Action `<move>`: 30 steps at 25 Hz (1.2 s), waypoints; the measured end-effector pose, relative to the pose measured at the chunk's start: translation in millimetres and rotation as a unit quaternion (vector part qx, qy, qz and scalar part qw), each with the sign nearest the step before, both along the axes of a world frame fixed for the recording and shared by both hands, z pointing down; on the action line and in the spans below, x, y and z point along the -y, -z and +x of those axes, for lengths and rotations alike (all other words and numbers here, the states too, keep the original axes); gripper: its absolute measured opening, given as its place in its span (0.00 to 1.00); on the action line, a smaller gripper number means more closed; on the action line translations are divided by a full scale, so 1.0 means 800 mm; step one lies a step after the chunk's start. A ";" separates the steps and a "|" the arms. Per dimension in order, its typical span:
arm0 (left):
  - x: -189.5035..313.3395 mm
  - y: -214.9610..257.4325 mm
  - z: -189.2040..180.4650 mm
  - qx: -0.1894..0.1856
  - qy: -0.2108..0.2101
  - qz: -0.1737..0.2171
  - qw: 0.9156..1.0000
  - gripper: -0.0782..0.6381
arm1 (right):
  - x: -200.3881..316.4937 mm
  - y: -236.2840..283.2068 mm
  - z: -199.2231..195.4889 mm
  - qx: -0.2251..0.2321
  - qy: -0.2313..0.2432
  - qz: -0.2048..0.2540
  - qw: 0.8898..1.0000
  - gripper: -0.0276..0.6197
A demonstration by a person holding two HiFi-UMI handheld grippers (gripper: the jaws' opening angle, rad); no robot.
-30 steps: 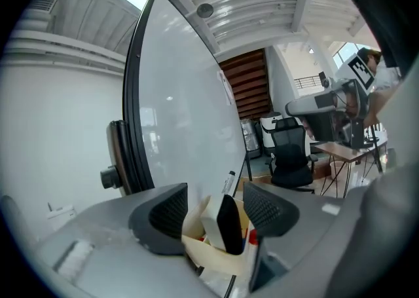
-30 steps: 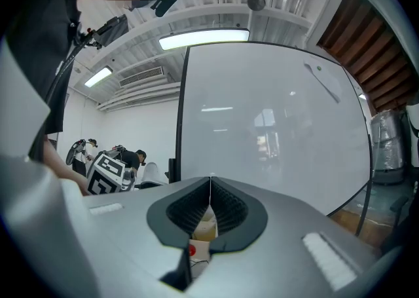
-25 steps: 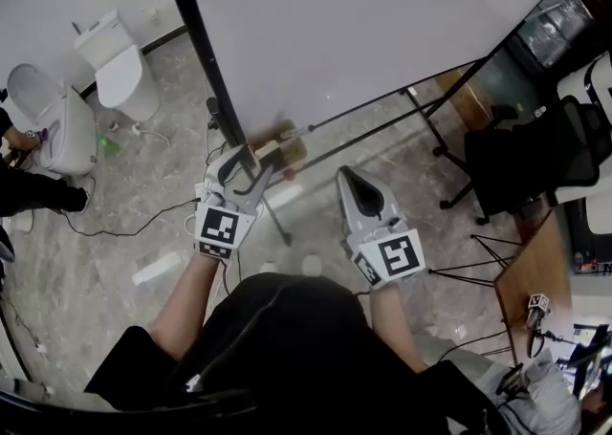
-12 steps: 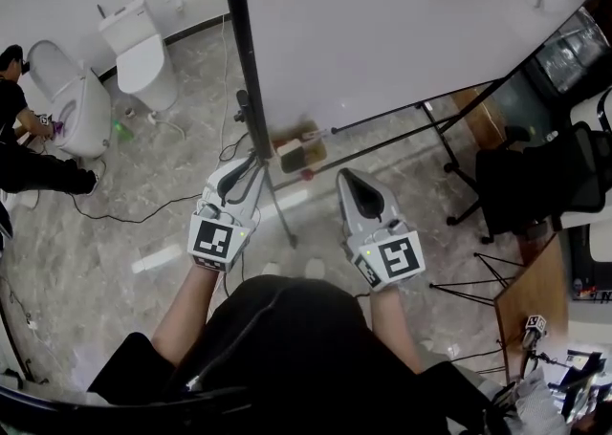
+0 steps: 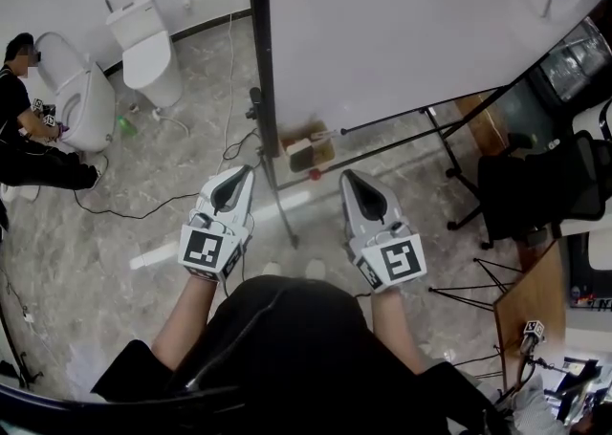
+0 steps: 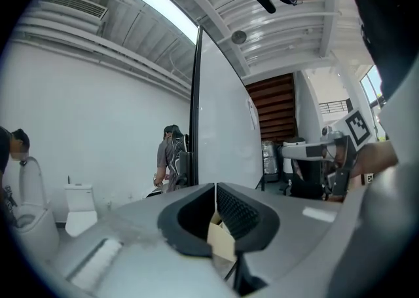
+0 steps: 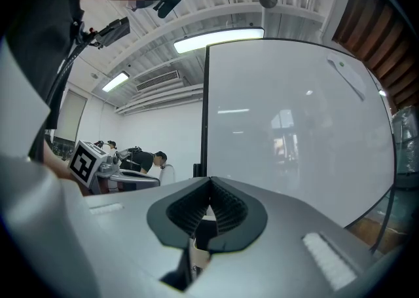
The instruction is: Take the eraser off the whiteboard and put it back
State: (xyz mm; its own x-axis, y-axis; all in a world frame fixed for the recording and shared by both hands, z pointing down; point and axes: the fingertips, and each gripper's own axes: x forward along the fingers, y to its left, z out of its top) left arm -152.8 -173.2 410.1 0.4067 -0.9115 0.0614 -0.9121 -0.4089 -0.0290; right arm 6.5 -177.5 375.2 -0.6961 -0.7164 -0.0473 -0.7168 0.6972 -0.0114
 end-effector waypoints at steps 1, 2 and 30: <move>-0.002 0.002 0.000 -0.004 0.002 0.001 1.000 0.13 | -0.001 0.001 -0.001 0.000 0.001 0.000 1.000 0.06; -0.004 0.004 0.000 -0.006 0.001 0.003 1.000 0.12 | -0.002 0.001 -0.003 -0.001 0.002 0.000 1.000 0.06; -0.038 0.011 0.004 -0.023 -0.024 0.008 0.999 0.12 | -0.042 0.001 0.001 -0.012 -0.015 0.005 1.000 0.06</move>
